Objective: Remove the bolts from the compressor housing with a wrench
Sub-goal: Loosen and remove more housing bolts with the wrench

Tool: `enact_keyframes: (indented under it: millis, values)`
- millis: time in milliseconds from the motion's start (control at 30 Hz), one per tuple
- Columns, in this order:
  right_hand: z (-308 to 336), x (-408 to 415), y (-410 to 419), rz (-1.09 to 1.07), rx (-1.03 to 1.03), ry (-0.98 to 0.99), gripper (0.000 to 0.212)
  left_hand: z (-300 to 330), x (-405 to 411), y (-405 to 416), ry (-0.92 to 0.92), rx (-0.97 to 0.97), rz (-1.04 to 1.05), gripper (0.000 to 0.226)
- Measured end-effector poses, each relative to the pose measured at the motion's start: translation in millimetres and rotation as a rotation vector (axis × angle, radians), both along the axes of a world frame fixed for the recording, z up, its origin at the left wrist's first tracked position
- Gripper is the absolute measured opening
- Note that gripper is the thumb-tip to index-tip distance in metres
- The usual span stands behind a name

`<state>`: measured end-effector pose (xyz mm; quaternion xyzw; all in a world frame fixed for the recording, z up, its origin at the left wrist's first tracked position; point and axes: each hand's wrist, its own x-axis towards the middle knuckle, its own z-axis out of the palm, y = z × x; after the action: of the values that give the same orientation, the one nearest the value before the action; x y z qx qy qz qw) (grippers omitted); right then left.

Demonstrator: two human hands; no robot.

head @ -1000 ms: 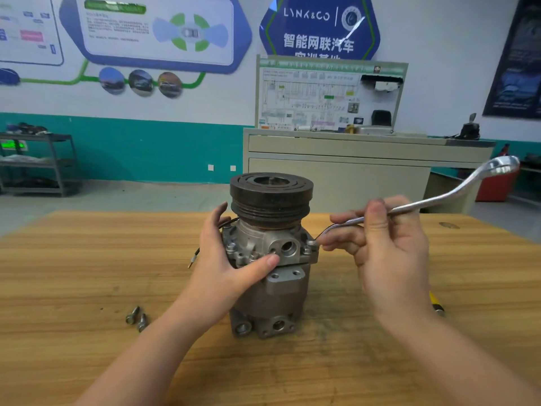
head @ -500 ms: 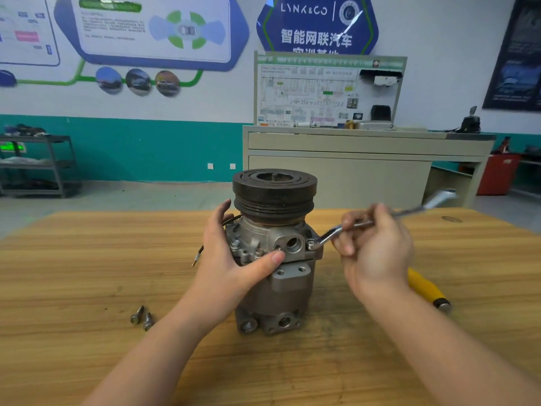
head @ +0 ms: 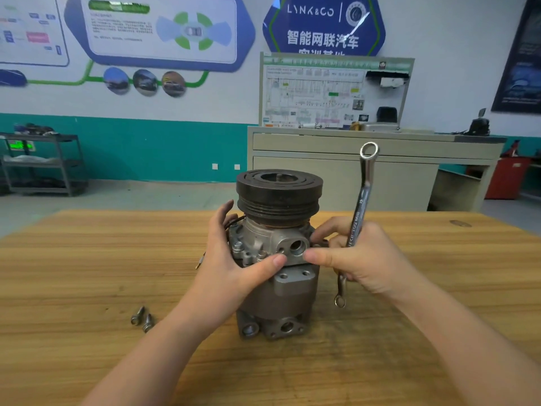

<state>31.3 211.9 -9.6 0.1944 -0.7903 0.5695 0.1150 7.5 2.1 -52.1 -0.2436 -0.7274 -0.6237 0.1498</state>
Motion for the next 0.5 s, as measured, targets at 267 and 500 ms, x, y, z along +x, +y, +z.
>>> enact_keyframes:
  millis: [267, 500]
  values:
    - [-16.5, -4.7, 4.8, 0.027, -0.150, -0.039, 0.028, -2.6, -2.3, 1.5, 0.023, 0.027, 0.000, 0.112]
    - [-18.7, 4.1, 2.2, 0.043, -0.229, -0.009, 0.012, -1.2, 0.2, 0.9, 0.026, 0.013, 0.024, 0.111]
